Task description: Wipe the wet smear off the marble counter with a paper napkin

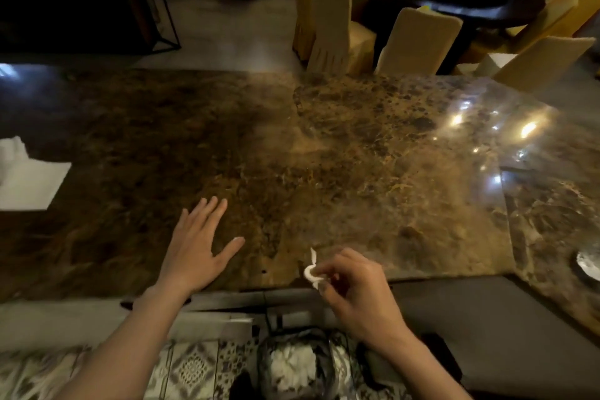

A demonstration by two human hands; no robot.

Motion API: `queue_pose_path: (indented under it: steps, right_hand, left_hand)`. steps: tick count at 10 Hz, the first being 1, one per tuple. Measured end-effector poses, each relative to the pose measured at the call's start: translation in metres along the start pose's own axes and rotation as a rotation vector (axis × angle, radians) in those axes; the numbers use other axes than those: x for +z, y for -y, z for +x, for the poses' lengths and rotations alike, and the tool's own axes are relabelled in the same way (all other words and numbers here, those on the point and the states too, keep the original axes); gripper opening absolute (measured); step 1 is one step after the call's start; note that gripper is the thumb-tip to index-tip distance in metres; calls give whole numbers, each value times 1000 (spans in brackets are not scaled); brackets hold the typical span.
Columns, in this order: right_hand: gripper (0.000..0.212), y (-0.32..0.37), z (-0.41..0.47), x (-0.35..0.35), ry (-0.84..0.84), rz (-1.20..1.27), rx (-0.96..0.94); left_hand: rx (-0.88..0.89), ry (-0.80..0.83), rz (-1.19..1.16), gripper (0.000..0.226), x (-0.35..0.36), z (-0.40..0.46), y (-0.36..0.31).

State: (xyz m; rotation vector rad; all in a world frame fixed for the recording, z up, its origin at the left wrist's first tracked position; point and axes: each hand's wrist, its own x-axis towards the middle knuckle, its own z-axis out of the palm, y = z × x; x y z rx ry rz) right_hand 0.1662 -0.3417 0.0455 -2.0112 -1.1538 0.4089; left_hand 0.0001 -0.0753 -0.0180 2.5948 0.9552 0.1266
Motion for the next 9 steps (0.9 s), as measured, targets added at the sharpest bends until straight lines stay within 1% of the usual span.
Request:
queue_pose_path:
  steps: [1,2,3,4,6,7,8,9]
  right_hand:
    - [22,-7,-23,23,118,5,31]
    - [25,-30,-42,46,271,-67,127]
    - [25,-54,-56,65,356,-188,235]
    - [17,-69,-67,82,361,-257,308]
    - [16,-80,-78,108,440,-314,355]
    - [27,-81,-81,116,529,-368,348]
    - [32,-85,-86,117,529,-356,359]
    - [24,-88,-86,115,477,-351,409]
  left_hand:
    - [-7,-13,53,89,2,-7,2]
    - [-8,-27,105,89,3,-7,0]
    - [-6,-27,125,90,4,-9,0]
    - [-7,-30,142,90,5,-9,1]
    - [-10,-14,165,92,6,-9,2]
    - [-12,-9,154,93,5,-8,1]
    - [-5,-10,154,92,6,-8,3]
    - [-11,-16,138,92,6,-8,2]
